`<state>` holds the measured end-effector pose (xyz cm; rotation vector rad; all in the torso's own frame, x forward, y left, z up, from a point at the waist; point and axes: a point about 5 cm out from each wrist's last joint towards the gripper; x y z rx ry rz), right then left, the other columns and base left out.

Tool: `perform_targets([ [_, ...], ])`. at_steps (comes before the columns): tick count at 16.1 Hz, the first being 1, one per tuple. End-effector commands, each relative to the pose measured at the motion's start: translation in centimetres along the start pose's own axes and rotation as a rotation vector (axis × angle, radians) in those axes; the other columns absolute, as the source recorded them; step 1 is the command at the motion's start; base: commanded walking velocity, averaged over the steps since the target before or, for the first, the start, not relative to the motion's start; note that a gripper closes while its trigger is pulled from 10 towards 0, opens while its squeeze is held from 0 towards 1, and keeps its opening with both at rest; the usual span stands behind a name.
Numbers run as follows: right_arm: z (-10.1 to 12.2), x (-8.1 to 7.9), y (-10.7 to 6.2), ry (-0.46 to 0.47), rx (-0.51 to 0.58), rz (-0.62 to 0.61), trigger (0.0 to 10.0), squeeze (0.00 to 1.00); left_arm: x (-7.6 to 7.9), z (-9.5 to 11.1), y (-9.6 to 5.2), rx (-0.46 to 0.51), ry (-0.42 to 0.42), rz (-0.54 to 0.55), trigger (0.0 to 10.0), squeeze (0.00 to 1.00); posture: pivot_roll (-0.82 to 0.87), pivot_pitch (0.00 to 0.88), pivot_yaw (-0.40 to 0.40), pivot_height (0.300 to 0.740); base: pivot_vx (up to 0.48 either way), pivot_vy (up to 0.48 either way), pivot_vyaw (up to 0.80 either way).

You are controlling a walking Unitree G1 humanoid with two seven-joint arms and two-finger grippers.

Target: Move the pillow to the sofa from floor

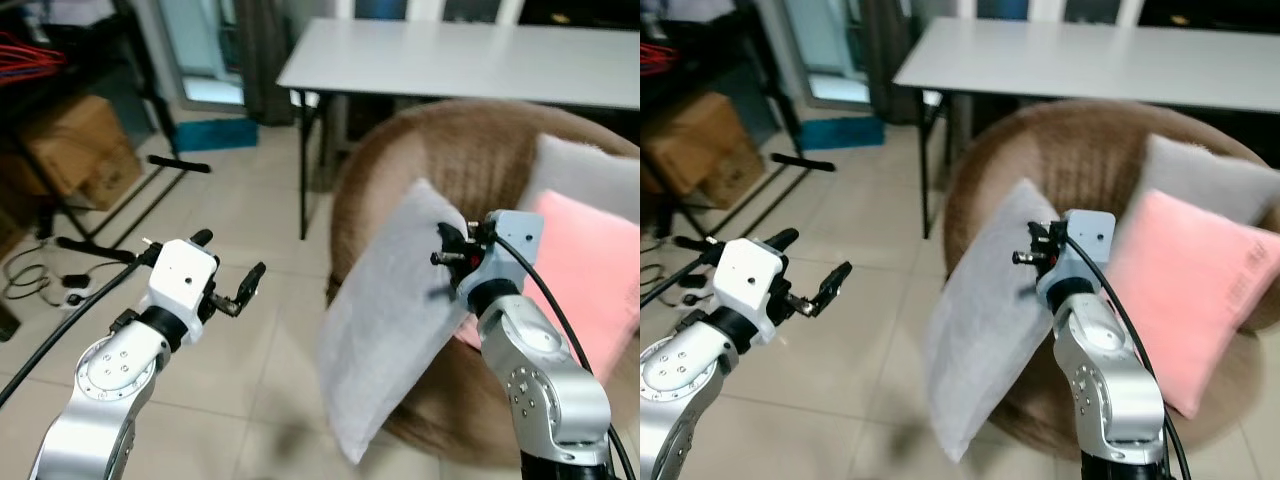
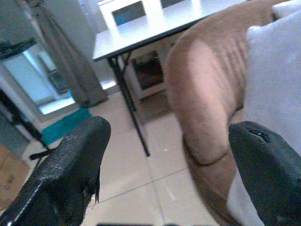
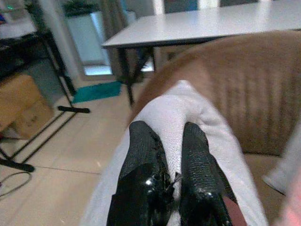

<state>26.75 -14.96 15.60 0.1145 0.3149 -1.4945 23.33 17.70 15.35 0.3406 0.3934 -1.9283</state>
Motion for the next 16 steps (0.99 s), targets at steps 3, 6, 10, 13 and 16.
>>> perform_targets([
  [3,0.86,-0.78,0.18,-0.016,0.046,0.033,10.0,0.00,-0.29,-0.03,-0.10,-0.008,0.006,0.005,10.0,0.00,0.01,0.000,0.022,0.739,0.350,0.000,0.00],
  [6,0.83,-0.80,0.25,-0.015,0.044,0.034,10.0,0.00,-0.18,-0.05,-0.12,-0.009,0.007,-0.005,10.0,0.00,0.01,0.000,0.022,0.739,0.349,0.000,0.00],
  [10,0.69,-0.79,0.35,-0.008,0.026,0.034,10.0,0.00,-0.05,-0.07,-0.10,-0.010,0.010,-0.016,10.0,0.00,0.01,0.000,0.022,0.739,0.348,0.000,-0.80],
  [13,0.78,-0.77,0.38,-0.016,0.039,0.033,10.0,0.00,0.02,-0.08,-0.05,-0.010,0.014,-0.023,10.0,0.00,0.01,0.000,0.025,0.739,0.346,0.000,-0.53],
  [16,0.60,-1.00,0.49,-0.013,0.034,0.050,10.0,0.00,0.04,-0.13,-0.07,-0.010,0.019,-0.030,10.0,0.00,0.01,0.000,0.023,0.739,0.338,0.000,0.00],
])
Point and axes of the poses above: a point about 5 cm out from each wrist's last joint towards the gripper, its own y axis pointing out of the wrist towards the gripper, its own z axis along the axis of the wrist's last joint, x = y × z, and after that the axes turned 7 degrees about y, right-handed
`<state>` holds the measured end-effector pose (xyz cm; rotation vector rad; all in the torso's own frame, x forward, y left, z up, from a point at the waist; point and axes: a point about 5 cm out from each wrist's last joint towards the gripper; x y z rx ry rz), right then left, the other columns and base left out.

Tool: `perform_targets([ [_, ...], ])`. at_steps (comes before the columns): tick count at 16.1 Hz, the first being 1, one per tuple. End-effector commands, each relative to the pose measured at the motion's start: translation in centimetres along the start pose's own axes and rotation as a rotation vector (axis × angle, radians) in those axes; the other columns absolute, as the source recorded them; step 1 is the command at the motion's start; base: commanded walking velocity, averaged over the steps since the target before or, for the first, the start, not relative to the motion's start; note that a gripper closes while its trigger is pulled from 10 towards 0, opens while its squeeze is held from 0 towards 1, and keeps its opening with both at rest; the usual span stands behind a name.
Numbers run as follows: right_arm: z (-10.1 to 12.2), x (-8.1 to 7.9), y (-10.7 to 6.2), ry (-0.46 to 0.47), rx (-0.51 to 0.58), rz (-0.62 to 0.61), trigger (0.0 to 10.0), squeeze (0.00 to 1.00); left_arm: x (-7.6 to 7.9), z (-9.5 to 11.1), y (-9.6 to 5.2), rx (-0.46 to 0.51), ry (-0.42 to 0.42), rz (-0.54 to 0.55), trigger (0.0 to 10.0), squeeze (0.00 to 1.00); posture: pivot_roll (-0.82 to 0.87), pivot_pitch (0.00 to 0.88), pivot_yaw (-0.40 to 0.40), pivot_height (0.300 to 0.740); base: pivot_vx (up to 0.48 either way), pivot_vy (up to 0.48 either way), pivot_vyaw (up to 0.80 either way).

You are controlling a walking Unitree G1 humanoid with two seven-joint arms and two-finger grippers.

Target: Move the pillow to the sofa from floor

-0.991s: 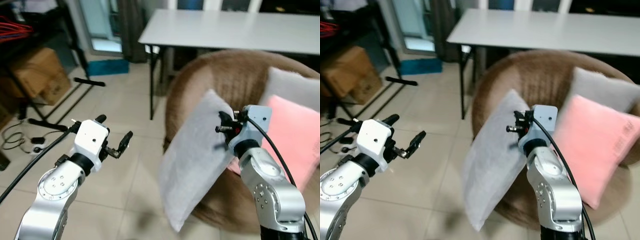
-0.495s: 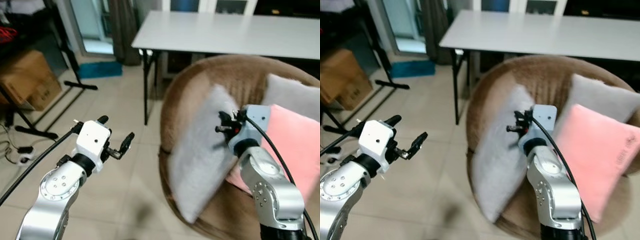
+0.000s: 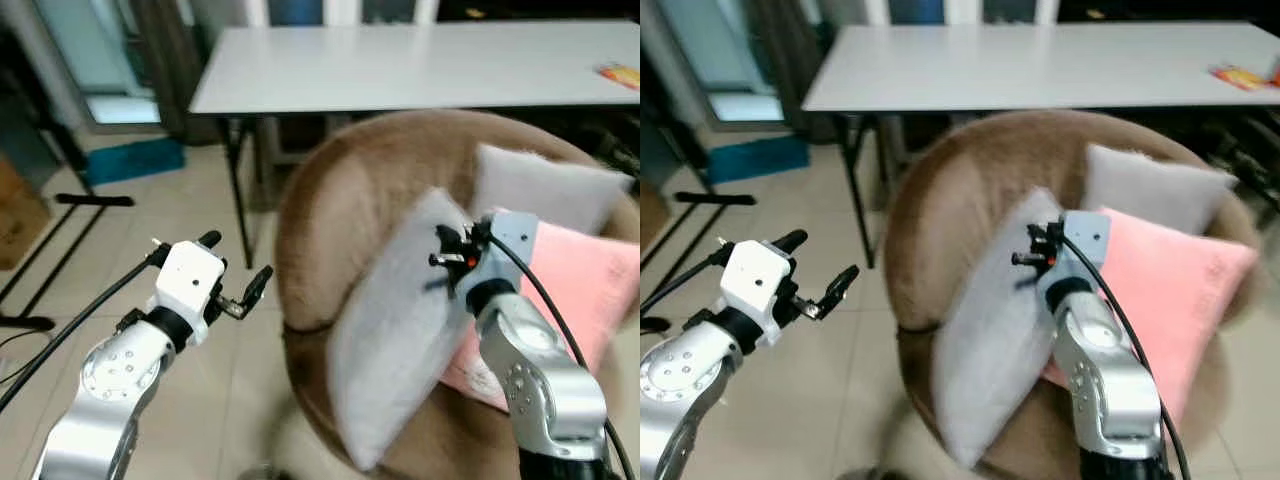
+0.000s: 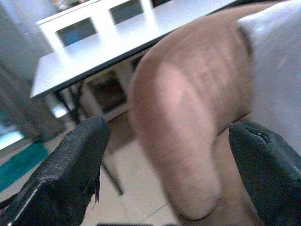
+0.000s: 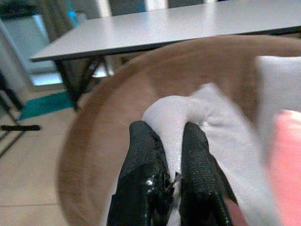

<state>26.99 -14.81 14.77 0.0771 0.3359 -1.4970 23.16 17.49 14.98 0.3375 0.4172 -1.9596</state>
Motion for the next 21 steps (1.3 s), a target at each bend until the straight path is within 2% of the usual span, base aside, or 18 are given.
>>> perform_targets([
  [1,1.4,-1.2,0.2,-0.005,0.070,0.066,10.0,0.00,-0.3,0.1,-0.1,-0.001,0.013,0.003,10.0,0.00,0.01,0.000,0.023,0.739,0.307,0.000,0.00],
  [5,1.6,-1.6,0.8,-0.007,0.084,0.115,10.0,0.00,-0.1,0.0,-0.1,-0.011,0.036,-0.014,10.0,0.00,0.02,0.000,0.025,0.739,0.070,0.000,0.00],
  [8,2.1,-2.0,2.2,-0.021,0.103,0.146,10.0,0.00,0.3,0.2,0.0,0.003,0.033,-0.095,10.0,0.00,0.02,0.000,0.029,0.739,0.000,0.000,0.00],
  [9,2.5,-1.9,3.4,-0.039,0.115,0.154,10.0,0.00,0.7,0.4,0.1,0.015,0.020,-0.173,10.0,0.00,0.02,0.000,0.037,0.739,0.000,0.000,0.00],
  [10,2.5,-1.9,3.9,-0.045,0.116,0.157,10.0,0.00,0.9,0.5,0.1,0.018,0.016,-0.203,10.0,0.00,0.02,0.000,0.037,0.739,0.000,0.000,0.00],
  [12,1.6,-0.6,6.5,-0.032,0.069,0.170,10.0,0.00,1.5,0.7,0.1,0.024,0.002,-0.330,10.0,0.00,0.03,0.000,0.047,0.739,0.000,0.000,0.00],
  [14,0.5,0.6,7.9,-0.016,0.022,0.152,10.0,0.00,1.6,0.8,0.1,0.024,-0.005,-0.370,10.0,0.00,0.03,0.000,0.051,0.739,0.000,0.000,0.00],
  [16,-1.4,3.5,9.3,-0.026,-0.067,0.055,10.0,0.00,2.3,0.8,0.0,0.015,-0.013,-0.451,10.0,0.00,0.05,0.000,0.048,0.739,0.000,0.000,0.00],
  [18,-2.5,6.0,9.5,-0.072,-0.138,-0.054,10.0,0.00,3.0,0.7,-0.5,0.002,-0.047,-0.511,10.0,0.00,0.06,0.000,0.042,0.739,0.000,0.000,0.00],
  [20,-2.3,7.6,9.5,-0.094,-0.151,-0.119,10.0,1.00,3.0,0.6,-0.8,-0.006,-0.066,-0.520,10.0,0.00,0.06,0.000,0.033,0.739,0.000,0.000,0.00],
  [21,-1.9,8.4,9.4,-0.092,-0.143,-0.135,10.0,1.00,2.9,0.6,-0.7,-0.003,-0.071,-0.513,10.0,0.00,0.06,0.000,0.032,0.739,0.000,0.000,0.00],
])
Point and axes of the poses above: a point about 5 cm out from each wrist's last joint towards the gripper, its own y axis pointing out of the wrist towards the gripper, its own z axis along the axis of the wrist's last joint, x = y × z, and after that the axes turned 7 degrees about y, right-handed
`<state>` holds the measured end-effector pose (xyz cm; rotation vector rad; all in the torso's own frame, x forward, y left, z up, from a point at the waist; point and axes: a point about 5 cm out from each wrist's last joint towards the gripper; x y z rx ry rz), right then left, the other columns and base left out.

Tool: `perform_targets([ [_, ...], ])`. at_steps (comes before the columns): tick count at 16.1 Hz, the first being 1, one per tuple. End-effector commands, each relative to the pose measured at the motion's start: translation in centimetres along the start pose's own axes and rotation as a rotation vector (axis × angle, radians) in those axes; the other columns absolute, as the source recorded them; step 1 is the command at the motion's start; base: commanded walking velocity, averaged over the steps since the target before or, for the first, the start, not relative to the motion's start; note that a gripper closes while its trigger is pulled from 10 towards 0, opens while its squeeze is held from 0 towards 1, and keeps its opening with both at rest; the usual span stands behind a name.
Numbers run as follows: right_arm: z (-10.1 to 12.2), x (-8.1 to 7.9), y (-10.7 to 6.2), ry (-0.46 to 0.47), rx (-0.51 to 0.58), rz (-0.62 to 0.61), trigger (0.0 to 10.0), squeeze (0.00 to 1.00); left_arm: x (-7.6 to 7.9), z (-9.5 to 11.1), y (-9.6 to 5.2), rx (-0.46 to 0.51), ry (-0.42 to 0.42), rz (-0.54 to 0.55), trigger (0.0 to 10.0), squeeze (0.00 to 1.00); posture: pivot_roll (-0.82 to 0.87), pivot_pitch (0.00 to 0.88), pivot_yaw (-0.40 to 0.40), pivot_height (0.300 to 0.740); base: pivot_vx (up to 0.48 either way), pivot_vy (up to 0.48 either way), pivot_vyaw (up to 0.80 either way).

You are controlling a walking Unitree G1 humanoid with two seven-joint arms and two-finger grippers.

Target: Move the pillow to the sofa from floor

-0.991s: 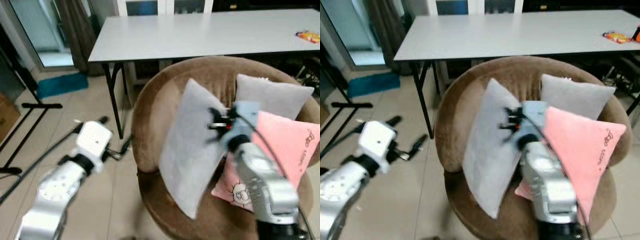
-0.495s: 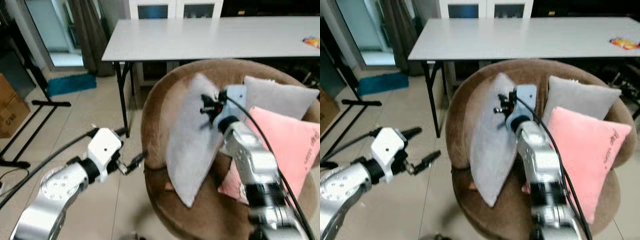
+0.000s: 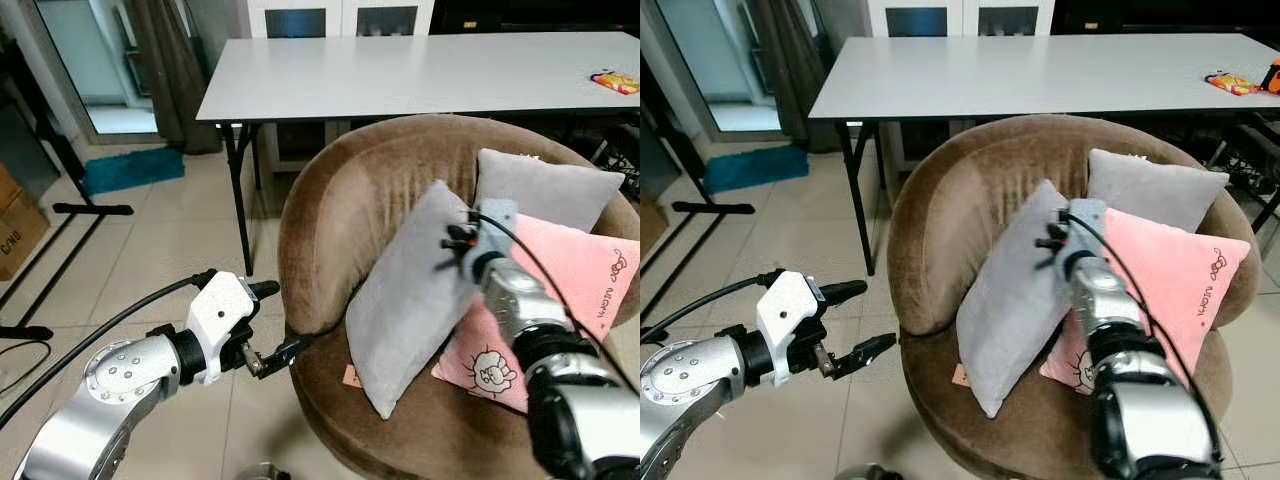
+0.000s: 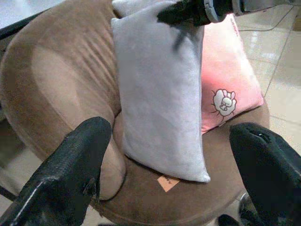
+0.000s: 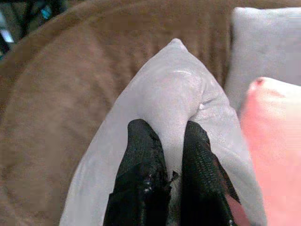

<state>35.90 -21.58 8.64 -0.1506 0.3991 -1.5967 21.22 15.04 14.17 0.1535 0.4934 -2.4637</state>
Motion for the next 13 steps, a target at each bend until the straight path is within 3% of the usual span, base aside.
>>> perform_targets([
  [1,0.9,0.3,0.1,0.006,0.033,-0.007,10.0,1.00,-0.2,0.2,-0.1,0.003,0.008,0.005,10.0,0.00,0.06,0.000,0.032,0.739,0.000,0.000,0.00],
  [4,2.5,3.0,-0.5,0.056,0.113,-0.002,10.0,1.00,-1.1,0.6,-0.2,0.029,0.012,0.069,10.0,0.00,0.05,0.000,0.026,0.739,0.000,0.000,0.00],
  [6,3.0,4.0,-1.3,0.027,0.172,0.022,10.0,1.00,-1.8,0.8,-0.4,0.053,-0.003,0.141,10.0,0.00,0.03,0.000,0.025,0.739,0.000,0.000,0.00],
  [8,3.6,4.4,-3.3,-0.058,0.289,0.084,10.0,1.00,-2.1,0.8,-0.8,0.064,-0.015,0.210,10.0,0.00,0.01,0.000,0.030,0.739,0.000,0.000,0.00],
  [11,3.9,2.7,-8.1,-0.008,0.385,0.126,10.0,1.00,-2.2,0.9,-1.3,0.082,-0.027,0.382,10.0,0.00,-0.01,0.000,0.023,0.739,0.000,0.000,0.00],
  [13,3.3,-0.4,-10.7,0.021,0.398,0.158,10.0,1.00,-2.8,0.6,-1.8,0.062,-0.009,0.531,10.0,0.00,-0.02,0.000,0.012,0.739,0.000,0.000,-0.80],
])
Point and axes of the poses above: a point about 5 cm out from each wrist's last joint towards the gripper, its own y axis pointing out of the wrist towards the gripper, its own z axis along the axis of the wrist's last joint, x = y × z, and after that the axes turned 7 degrees about y, right-handed
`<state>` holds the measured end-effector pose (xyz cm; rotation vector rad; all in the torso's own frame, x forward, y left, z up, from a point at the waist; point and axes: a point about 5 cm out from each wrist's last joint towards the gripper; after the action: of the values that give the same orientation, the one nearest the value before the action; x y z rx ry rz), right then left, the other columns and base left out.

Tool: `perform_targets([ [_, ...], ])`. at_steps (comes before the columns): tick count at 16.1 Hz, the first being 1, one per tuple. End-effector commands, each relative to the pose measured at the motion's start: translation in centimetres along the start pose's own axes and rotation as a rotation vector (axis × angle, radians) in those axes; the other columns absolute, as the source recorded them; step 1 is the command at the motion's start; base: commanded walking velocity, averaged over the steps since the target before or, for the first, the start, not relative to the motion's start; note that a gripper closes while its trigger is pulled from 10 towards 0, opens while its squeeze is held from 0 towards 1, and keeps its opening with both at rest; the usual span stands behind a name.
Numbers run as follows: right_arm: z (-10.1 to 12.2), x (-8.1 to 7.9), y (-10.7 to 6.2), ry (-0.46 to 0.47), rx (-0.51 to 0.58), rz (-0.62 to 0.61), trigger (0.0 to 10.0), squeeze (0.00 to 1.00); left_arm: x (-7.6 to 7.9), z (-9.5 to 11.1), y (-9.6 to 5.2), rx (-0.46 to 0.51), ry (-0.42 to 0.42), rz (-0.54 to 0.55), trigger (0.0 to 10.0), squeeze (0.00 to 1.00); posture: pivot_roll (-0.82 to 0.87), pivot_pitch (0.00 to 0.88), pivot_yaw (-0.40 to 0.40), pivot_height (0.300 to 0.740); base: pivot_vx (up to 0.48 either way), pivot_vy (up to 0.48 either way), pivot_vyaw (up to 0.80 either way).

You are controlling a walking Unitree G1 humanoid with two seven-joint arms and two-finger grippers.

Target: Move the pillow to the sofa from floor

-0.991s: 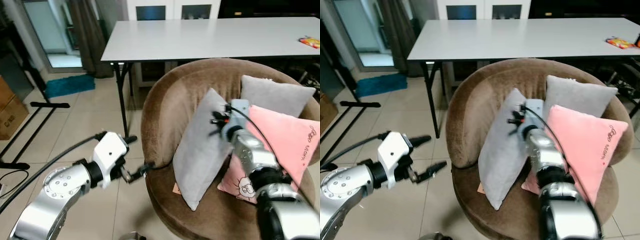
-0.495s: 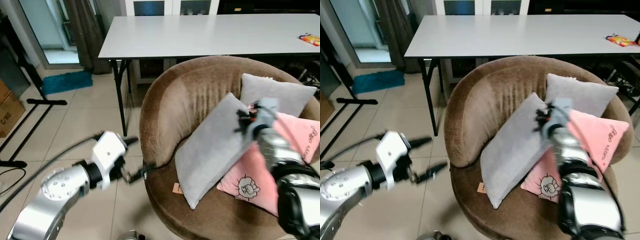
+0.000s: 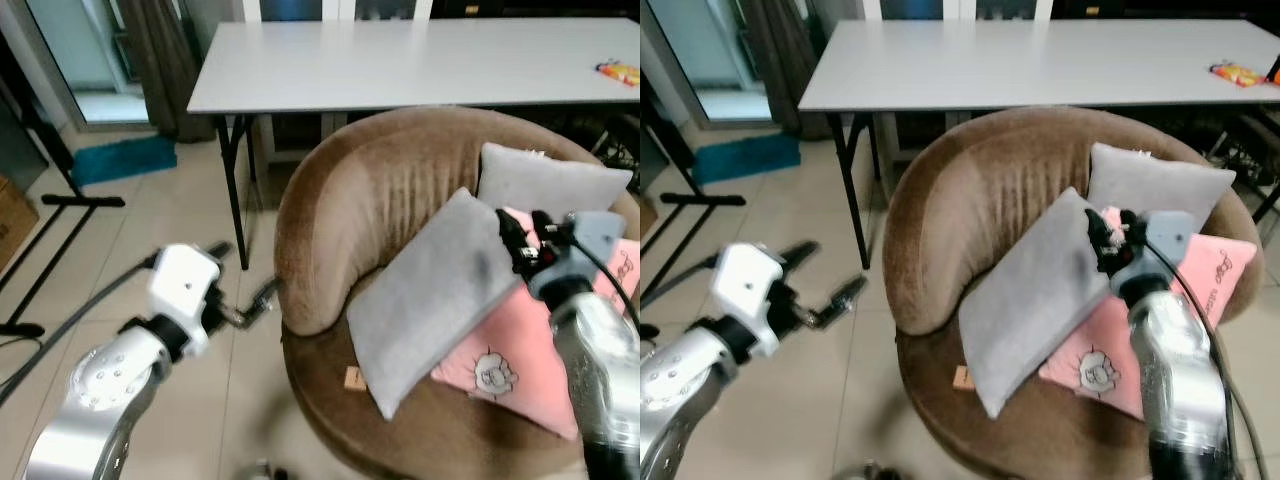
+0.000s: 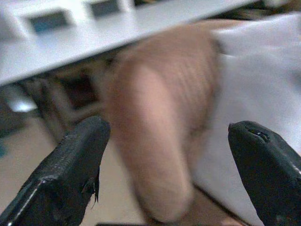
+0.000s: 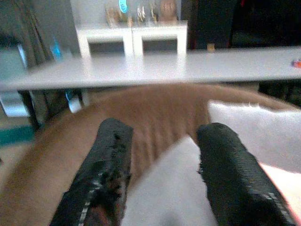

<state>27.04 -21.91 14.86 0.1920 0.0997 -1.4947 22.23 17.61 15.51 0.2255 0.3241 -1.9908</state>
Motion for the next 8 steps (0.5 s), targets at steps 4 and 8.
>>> perform_targets([
  [4,-1.3,-4.2,-1.2,0.040,0.001,-0.063,10.0,1.00,-0.6,0.3,1.4,0.018,0.033,0.114,10.0,0.00,-0.02,0.000,0.024,0.739,0.000,-0.229,-0.77],
  [8,-1.0,-6.3,-0.7,-0.053,-0.042,-0.034,10.0,1.00,-0.9,0.1,2.3,0.015,0.047,0.152,10.0,0.00,-0.03,0.000,0.034,0.739,0.000,-0.460,0.00],
])
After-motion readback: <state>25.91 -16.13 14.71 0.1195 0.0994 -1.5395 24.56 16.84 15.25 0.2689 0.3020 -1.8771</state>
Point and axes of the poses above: a point about 5 cm out from each wrist's last joint towards the gripper, its own y axis pointing out of the wrist towards the gripper, its own z axis along the axis of the wrist's last joint, x = y × z, and after that the axes turned 7 degrees about y, right-handed
